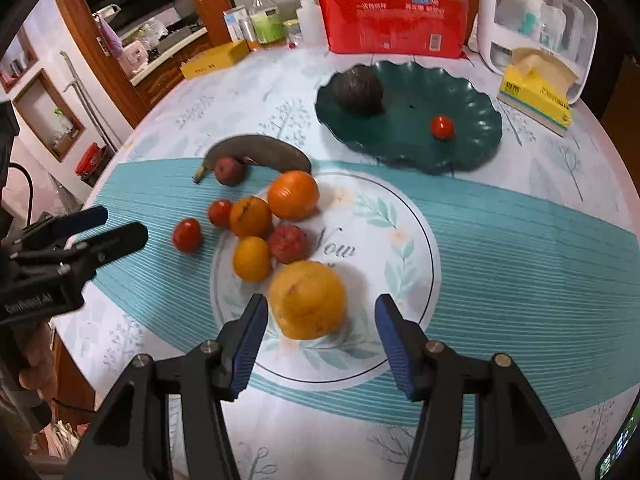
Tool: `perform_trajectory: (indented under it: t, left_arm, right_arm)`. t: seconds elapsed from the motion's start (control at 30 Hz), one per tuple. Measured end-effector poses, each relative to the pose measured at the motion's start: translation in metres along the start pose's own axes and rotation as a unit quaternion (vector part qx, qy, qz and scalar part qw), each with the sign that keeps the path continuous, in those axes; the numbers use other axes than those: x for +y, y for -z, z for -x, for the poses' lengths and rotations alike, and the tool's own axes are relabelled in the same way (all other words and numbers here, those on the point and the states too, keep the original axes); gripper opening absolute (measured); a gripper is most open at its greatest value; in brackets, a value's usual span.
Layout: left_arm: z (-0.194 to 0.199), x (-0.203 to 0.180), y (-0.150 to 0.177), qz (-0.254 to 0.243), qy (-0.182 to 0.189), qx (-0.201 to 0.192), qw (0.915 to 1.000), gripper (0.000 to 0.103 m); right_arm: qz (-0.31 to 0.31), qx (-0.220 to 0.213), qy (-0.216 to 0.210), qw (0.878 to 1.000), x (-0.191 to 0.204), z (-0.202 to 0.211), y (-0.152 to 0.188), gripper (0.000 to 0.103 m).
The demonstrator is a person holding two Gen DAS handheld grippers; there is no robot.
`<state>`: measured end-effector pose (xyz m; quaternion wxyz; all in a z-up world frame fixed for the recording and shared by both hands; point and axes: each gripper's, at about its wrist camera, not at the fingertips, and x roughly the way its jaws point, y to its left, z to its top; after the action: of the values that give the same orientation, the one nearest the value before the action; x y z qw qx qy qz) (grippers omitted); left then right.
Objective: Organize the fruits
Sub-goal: 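Grasp a red tomato with the left gripper while the right gripper grasps the large yellow citrus, then lift and carry the red tomato and yellow citrus with both grippers to the green plate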
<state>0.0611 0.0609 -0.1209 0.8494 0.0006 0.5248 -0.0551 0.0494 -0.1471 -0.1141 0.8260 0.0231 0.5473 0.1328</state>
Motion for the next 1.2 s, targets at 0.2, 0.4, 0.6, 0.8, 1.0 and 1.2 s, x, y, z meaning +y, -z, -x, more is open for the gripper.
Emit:
perform_trajectory:
  t: [0.2,0.4,0.6,0.8,1.0,1.2]
  left_arm:
    - [-0.033,0.010,-0.001,0.017,-0.001,0.015,0.9997,0.089]
    - [-0.054,0.021,-0.003,0.037,0.008,0.026,0.9989,0.083]
    - [-0.063,0.020,-0.004,0.033,0.016,0.028,0.9989,0.062]
    - [-0.065,0.013,-0.008,0.017,-0.002,0.023,0.9996,0.039]
    - [-0.064,0.008,-0.005,0.000,-0.022,0.028,0.9994,0.030]
    - [-0.058,0.001,0.008,-0.010,-0.030,0.022,0.9992,0.029]
  right_arm:
    - [-0.002,0.015,0.002,1.000,0.003,-0.018,0.003,0.056]
    - [0.008,0.029,0.003,1.000,0.014,-0.036,0.002,0.056]
    - [0.000,0.037,0.003,0.999,0.013,-0.048,0.001,0.056]
    - [-0.008,0.035,0.002,0.999,0.012,-0.052,0.001,0.053]
    - [-0.003,0.032,0.004,0.999,0.012,-0.053,0.000,0.052]
    - [0.006,0.033,0.014,0.999,0.016,-0.053,0.000,0.052]
